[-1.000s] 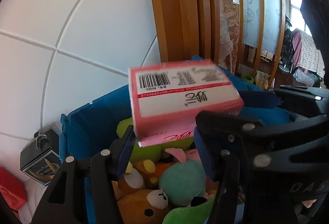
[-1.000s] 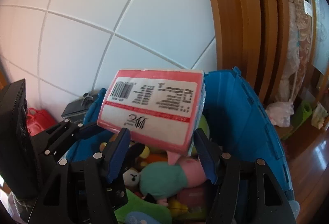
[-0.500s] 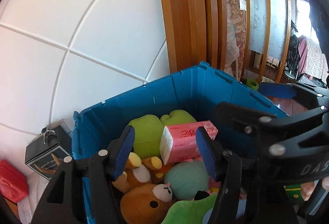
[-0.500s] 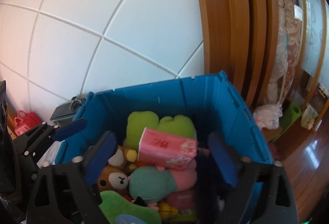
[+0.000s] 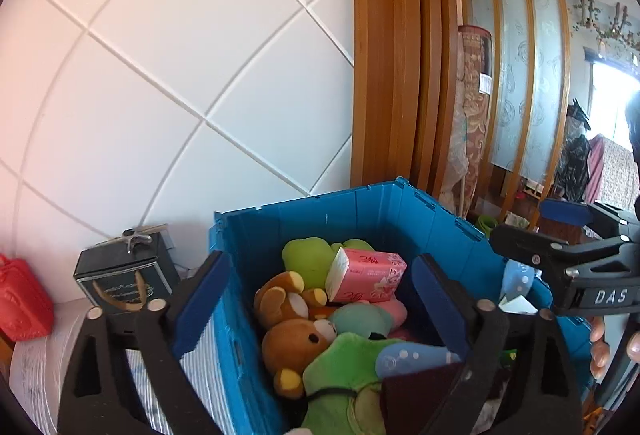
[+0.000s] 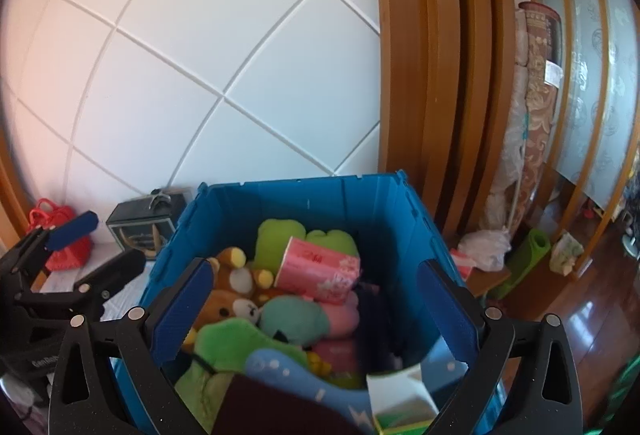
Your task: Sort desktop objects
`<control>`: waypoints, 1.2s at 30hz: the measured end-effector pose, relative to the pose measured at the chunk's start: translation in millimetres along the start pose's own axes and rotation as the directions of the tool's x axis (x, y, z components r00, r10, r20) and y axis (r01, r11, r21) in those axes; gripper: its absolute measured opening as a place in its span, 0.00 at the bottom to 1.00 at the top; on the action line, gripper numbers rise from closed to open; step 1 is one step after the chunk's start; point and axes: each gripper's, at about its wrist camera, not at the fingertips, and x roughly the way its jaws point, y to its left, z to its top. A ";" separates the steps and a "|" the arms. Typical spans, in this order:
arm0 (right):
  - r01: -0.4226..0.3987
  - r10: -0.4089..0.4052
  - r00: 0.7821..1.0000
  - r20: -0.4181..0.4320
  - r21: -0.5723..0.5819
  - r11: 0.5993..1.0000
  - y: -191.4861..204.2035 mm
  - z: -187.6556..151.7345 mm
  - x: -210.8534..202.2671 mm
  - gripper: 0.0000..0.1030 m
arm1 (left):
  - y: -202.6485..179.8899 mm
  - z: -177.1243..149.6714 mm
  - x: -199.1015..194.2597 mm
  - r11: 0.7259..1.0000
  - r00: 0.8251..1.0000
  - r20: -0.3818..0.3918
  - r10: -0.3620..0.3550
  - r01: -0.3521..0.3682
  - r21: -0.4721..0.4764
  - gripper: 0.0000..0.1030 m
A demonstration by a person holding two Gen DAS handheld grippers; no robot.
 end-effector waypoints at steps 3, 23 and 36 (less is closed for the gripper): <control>0.011 -0.010 1.000 0.012 -0.029 1.000 13.9 -15.9 -26.4 1.00 | 0.8 -12.3 -25.7 1.000 0.999 0.027 0.019 -0.019 -0.017 0.97; 0.219 -0.219 0.976 0.011 0.010 0.976 63.4 -102.9 -111.0 1.00 | -4.3 -70.3 -119.3 1.000 1.000 -0.004 -0.008 0.008 0.009 0.98; 0.206 -0.206 0.978 0.006 0.031 0.978 57.5 -113.3 -123.1 1.00 | -11.1 -74.7 -132.0 1.000 1.000 0.029 -0.005 0.004 0.017 0.98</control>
